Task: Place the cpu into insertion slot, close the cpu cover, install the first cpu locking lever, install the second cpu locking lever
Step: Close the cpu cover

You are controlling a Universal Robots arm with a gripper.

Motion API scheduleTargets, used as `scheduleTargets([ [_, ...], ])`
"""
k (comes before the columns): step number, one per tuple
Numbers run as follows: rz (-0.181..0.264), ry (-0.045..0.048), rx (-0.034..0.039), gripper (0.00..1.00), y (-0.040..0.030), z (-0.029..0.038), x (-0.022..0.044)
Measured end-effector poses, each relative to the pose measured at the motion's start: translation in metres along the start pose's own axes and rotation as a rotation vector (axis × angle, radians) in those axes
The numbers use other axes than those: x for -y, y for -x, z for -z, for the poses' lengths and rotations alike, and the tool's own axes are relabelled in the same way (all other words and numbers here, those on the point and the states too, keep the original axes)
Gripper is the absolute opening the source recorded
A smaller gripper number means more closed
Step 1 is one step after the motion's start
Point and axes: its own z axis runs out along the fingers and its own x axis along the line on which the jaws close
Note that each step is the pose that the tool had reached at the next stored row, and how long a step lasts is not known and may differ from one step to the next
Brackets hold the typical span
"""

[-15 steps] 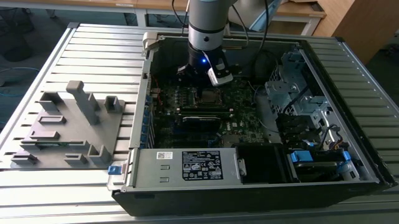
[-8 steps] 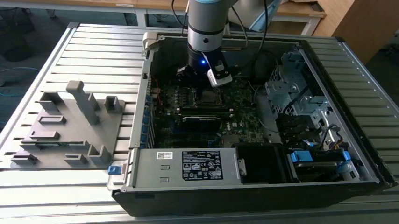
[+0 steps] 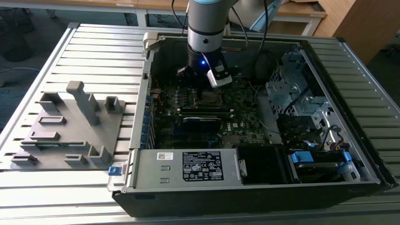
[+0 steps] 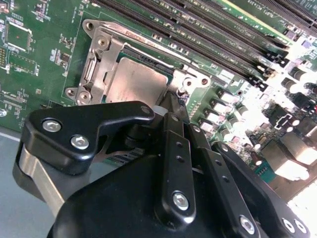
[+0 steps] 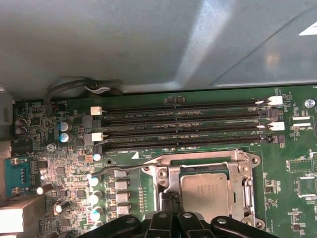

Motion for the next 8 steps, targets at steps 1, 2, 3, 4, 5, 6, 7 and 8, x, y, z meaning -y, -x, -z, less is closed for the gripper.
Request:
scheduleTargets([
  [1, 0.0, -0.0001, 0.0, 0.1, -0.0001, -0.001, 0.0],
  [2, 0.0, -0.0001, 0.0, 0.1, -0.0002, -0.0018, 0.0001],
  [3, 0.0, -0.0001, 0.0, 0.1, -0.0003, -0.0022, 0.0001],
  [4, 0.0, -0.0002, -0.0001, 0.1, -0.0003, -0.0022, 0.0001],
  [5, 0.0, -0.0003, -0.0002, 0.1, -0.0004, -0.0022, 0.0001],
  [6, 0.0, -0.0003, -0.0002, 0.1, -0.0004, -0.0023, 0.0001],
  [7, 0.0, -0.0001, -0.0001, 0.1, -0.0004, -0.0026, 0.0001],
  [8, 0.0, -0.0004, -0.0002, 0.1, -0.0004, -0.0031, 0.0001],
])
